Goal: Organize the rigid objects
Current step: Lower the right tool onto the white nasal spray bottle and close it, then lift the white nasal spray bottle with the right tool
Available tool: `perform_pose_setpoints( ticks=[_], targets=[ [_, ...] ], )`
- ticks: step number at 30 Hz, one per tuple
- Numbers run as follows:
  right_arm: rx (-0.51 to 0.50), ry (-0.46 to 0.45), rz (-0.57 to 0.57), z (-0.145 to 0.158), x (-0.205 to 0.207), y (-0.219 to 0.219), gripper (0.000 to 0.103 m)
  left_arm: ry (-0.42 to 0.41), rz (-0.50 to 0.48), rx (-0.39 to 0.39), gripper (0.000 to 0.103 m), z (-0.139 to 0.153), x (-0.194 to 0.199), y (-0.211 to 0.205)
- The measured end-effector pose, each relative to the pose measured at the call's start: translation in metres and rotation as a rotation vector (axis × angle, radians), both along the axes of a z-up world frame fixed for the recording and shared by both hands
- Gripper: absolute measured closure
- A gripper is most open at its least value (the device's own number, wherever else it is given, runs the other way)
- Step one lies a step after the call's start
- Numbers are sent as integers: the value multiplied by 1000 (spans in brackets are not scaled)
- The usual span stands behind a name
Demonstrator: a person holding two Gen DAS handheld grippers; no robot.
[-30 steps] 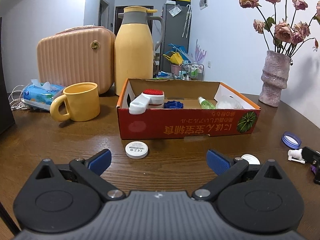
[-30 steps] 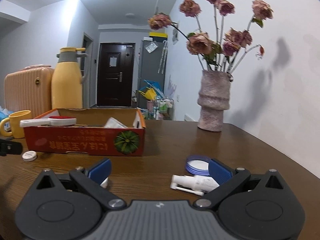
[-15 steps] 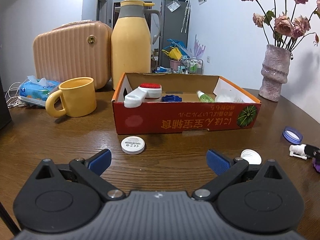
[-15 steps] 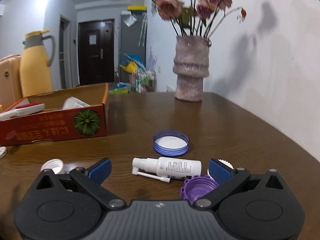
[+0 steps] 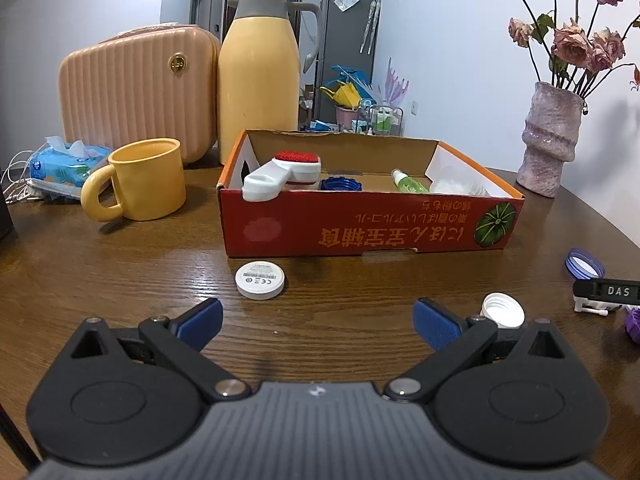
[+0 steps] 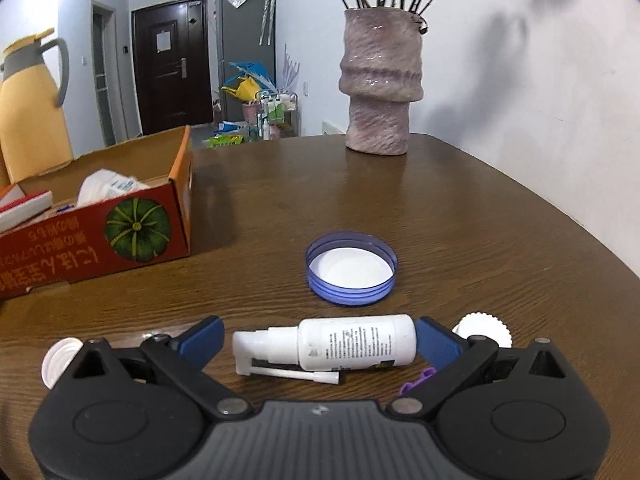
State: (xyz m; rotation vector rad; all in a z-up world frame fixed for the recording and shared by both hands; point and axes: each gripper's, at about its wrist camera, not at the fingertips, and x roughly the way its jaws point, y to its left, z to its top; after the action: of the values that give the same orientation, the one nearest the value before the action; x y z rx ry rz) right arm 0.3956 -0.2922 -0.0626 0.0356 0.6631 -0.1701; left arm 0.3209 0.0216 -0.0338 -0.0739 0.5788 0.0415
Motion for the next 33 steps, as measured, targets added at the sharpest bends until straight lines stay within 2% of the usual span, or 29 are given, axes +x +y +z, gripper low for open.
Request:
perform_pose_setpoints(
  ticks=[3, 9, 13, 24, 33],
  targets=[
    [-1, 17, -5, -2, 4, 1, 6, 4, -1, -6, 0, 0, 0, 1],
    [43, 21, -5, -5, 7, -5, 6, 4, -1, -8, 0, 0, 0, 2],
    [40, -26, -2, 0, -1, -4, 6, 0, 2, -8, 0, 0, -1, 2],
    [39, -229, 22, 27, -48, -1, 6, -3, -6, -7, 0, 0, -2, 0],
    [51, -287, 39, 35, -62, -2, 6, 31, -67, -1, 0, -6, 2, -29]
  ],
)
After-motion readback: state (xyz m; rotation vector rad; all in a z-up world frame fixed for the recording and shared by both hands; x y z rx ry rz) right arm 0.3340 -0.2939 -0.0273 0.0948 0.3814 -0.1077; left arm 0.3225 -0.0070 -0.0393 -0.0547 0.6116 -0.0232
